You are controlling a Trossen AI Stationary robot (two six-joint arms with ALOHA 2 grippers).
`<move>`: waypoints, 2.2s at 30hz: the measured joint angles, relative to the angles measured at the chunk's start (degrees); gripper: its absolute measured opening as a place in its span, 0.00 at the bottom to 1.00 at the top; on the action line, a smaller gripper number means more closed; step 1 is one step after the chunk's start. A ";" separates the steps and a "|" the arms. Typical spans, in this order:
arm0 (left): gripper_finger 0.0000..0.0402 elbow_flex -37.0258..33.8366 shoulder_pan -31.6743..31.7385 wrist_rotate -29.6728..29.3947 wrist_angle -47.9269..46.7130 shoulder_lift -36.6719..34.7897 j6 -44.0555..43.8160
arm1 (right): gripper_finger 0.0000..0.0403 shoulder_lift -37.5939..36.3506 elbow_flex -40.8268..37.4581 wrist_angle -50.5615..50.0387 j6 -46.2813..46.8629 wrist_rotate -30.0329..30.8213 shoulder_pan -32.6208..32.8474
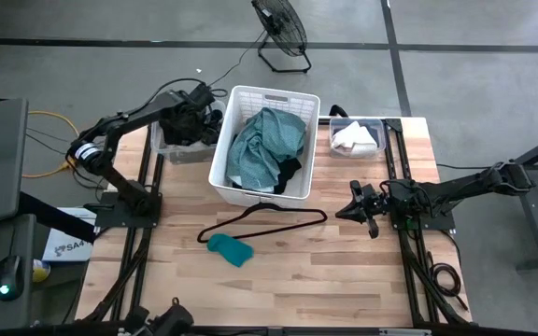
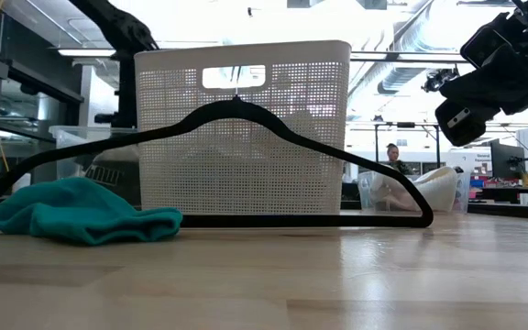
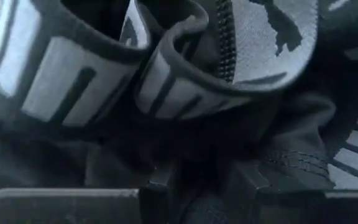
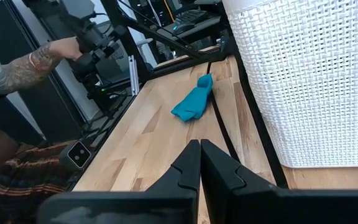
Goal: Pick & Place Cloths
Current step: Put the black boxer shorts into the left transparent bin, then put the blue sock into the right transparent bin
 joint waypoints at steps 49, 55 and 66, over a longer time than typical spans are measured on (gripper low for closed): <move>0.23 1.72 12.77 23.29 0.01 -2.96 1.39 | 0.01 -0.01 0.01 0.00 0.00 0.02 -0.02; 0.23 1.92 12.77 23.29 -2.53 -6.38 1.79 | 0.01 0.01 0.01 0.01 0.00 0.00 0.01; 0.23 1.96 12.80 23.17 -1.68 -15.10 5.21 | 0.01 -0.01 0.00 0.00 0.00 0.02 -0.01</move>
